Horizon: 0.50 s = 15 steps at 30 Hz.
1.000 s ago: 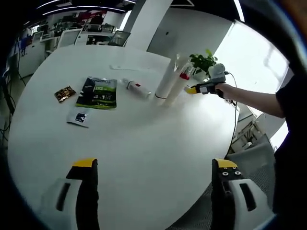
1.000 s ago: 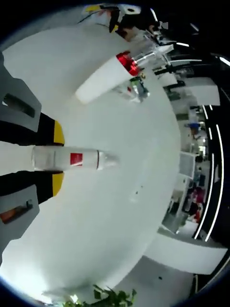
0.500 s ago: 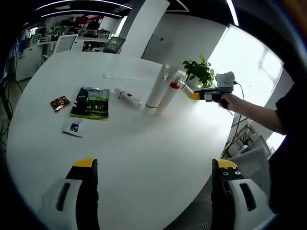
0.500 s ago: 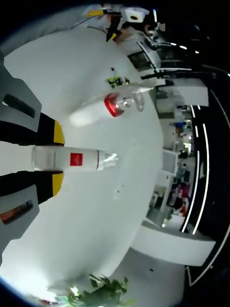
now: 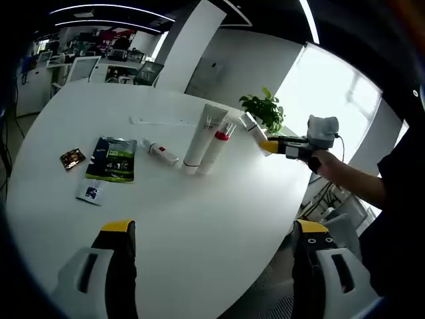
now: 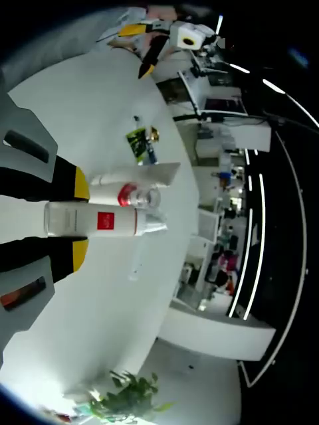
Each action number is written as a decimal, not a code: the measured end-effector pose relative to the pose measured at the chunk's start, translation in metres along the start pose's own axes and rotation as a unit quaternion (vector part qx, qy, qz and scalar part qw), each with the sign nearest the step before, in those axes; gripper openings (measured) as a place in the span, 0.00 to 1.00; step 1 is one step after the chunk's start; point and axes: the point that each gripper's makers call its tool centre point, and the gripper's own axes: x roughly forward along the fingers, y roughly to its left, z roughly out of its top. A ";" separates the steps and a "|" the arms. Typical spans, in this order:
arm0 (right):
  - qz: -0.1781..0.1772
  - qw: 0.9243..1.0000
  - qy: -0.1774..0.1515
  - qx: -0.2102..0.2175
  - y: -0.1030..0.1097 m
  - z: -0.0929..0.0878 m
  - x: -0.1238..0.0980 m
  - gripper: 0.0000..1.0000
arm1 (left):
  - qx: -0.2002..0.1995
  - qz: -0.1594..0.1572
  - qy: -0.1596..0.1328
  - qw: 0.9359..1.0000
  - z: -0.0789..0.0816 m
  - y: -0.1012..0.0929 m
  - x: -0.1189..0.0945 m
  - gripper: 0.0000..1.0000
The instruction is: Arrange the skincare products in the storage area until every visible bottle or jar stands upright without overlapping.
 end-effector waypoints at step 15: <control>0.020 0.998 -0.054 -0.016 0.063 0.024 -0.024 0.10 | -0.028 -0.020 -0.035 0.999 0.016 -0.018 -0.006 0.88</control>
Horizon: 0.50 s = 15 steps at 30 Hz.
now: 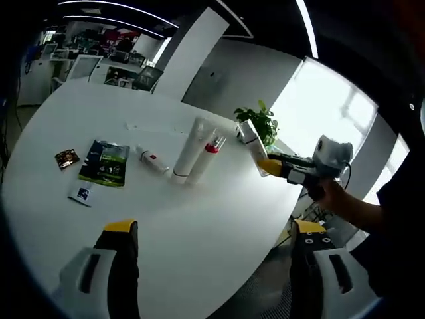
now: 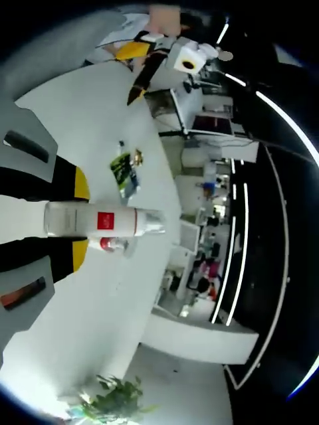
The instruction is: Arrange the skincare products in the storage area until every visible bottle or jar stands upright without overlapping.
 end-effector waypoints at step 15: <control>0.077 0.997 -0.011 0.007 0.077 0.000 -0.008 0.10 | -0.026 -0.022 -0.042 0.999 0.015 -0.018 -0.007 0.80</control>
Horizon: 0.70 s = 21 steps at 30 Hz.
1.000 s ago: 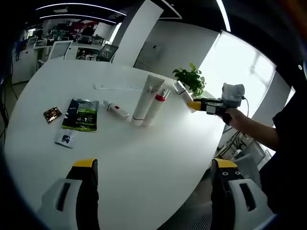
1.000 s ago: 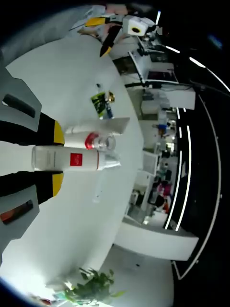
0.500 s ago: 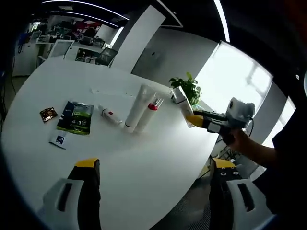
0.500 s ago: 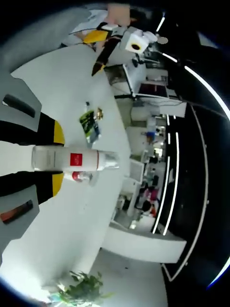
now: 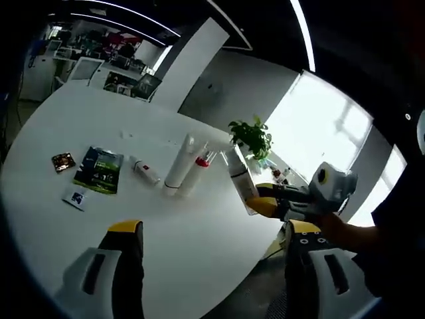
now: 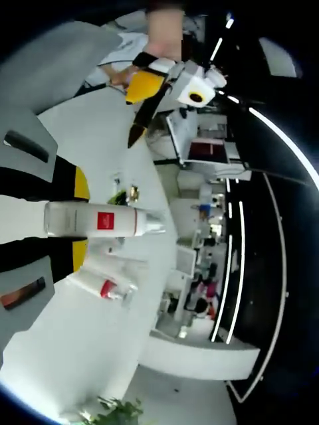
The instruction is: Arrange the skincare products in the storage area until every visible bottle or jar stands upright without overlapping.
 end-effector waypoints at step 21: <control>0.073 0.997 -0.017 -0.019 0.070 0.008 -0.007 0.10 | -0.066 -0.041 -0.051 0.996 0.003 -0.023 0.016 0.50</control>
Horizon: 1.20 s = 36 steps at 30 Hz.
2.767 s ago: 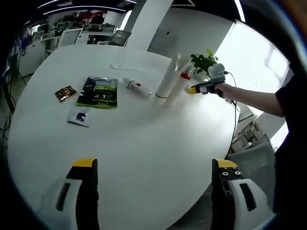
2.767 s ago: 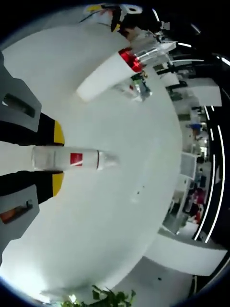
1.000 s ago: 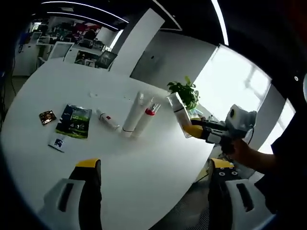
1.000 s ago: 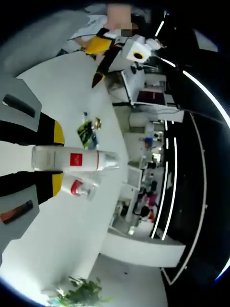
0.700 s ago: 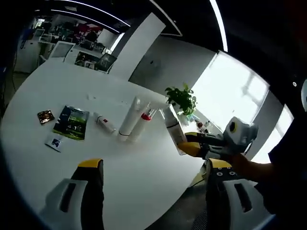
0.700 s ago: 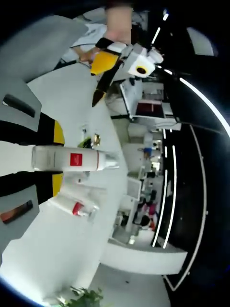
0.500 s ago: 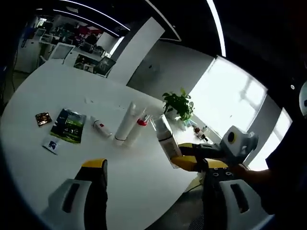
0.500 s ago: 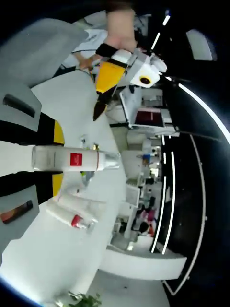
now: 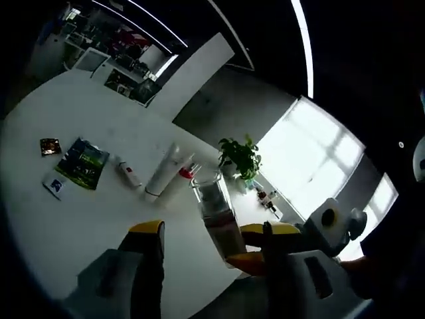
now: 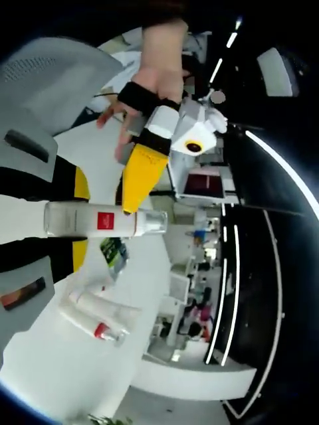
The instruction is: Arrange the skincare products in the storage area until every visible bottle or jar stands upright without overlapping.
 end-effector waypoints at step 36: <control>0.040 0.999 0.005 -0.011 0.020 -0.003 0.006 0.14 | 0.053 -0.012 0.052 0.997 -0.021 -0.013 0.007 0.16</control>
